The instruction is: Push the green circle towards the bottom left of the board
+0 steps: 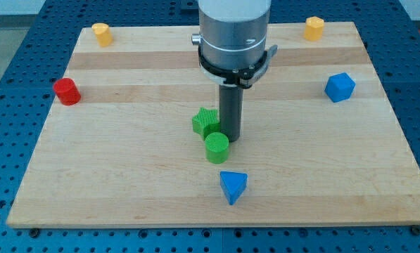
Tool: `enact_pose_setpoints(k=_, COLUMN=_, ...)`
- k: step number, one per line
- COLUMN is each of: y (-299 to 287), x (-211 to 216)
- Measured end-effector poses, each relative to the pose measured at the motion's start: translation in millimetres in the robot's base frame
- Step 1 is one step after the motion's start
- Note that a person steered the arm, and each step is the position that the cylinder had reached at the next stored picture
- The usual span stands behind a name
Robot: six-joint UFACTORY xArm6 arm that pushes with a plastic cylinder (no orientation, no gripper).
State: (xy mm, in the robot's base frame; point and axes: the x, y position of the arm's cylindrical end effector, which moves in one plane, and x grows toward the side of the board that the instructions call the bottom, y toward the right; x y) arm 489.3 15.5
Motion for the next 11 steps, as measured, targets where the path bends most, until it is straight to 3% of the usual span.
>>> enact_pose_setpoints(k=2, y=24.9, x=6.1)
enact_pose_setpoints(k=5, y=16.1, x=28.2)
enact_pose_setpoints(k=11, y=-135.6, x=35.5)
